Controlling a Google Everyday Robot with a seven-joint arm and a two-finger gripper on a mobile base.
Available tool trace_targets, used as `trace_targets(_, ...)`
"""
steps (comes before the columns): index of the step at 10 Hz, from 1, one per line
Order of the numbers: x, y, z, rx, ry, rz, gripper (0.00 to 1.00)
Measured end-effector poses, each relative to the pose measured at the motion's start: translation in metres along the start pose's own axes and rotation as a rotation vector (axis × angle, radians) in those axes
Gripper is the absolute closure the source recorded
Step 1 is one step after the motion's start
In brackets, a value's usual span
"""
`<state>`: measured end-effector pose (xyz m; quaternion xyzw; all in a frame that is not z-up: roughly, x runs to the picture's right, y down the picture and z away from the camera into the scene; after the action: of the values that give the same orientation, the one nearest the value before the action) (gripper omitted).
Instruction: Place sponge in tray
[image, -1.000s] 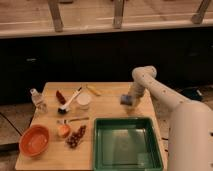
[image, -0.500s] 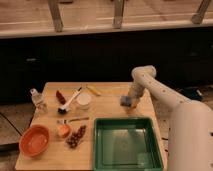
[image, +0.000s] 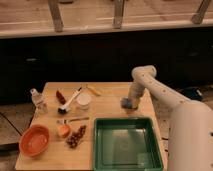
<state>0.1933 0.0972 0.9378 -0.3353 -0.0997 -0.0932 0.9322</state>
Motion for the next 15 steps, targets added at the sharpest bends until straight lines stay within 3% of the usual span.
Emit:
trace_targets(7, 0.001, 0.000, -0.003, 0.005, 0.007, -0.004, 0.90)
trace_targets(10, 0.001, 0.009, -0.030, -0.006, 0.027, -0.015, 0.90)
trace_targets(15, -0.004, 0.023, -0.041, -0.017, 0.054, -0.042, 0.97)
